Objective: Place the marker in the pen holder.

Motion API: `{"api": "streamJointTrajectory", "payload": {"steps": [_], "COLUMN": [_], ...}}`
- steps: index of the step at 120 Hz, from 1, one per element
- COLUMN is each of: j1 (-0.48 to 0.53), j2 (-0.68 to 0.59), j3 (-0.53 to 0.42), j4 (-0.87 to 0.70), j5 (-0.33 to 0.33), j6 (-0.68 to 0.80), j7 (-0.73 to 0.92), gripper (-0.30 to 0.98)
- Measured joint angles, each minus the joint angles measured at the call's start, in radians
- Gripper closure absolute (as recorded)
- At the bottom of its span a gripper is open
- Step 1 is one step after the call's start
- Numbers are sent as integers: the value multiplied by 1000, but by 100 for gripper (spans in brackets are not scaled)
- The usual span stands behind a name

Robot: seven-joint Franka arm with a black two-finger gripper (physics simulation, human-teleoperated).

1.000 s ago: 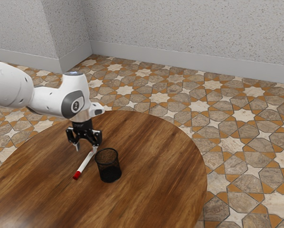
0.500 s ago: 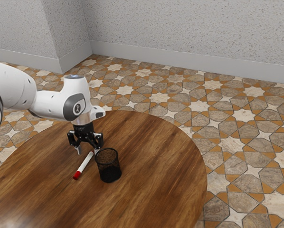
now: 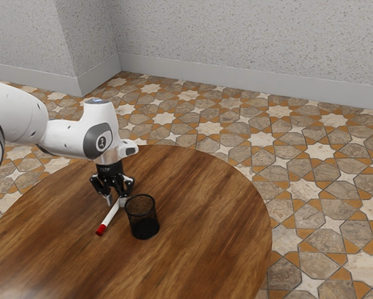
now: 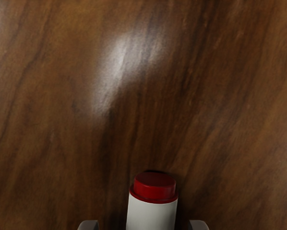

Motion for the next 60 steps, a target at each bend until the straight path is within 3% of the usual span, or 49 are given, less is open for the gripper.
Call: {"api": "streamJointTrajectory", "payload": {"steps": [60], "j1": [0], "j2": [3], "j3": [0], "j4": [-5], "j5": [5], "j6": [31], "j7": [0], "gripper": [75]}}
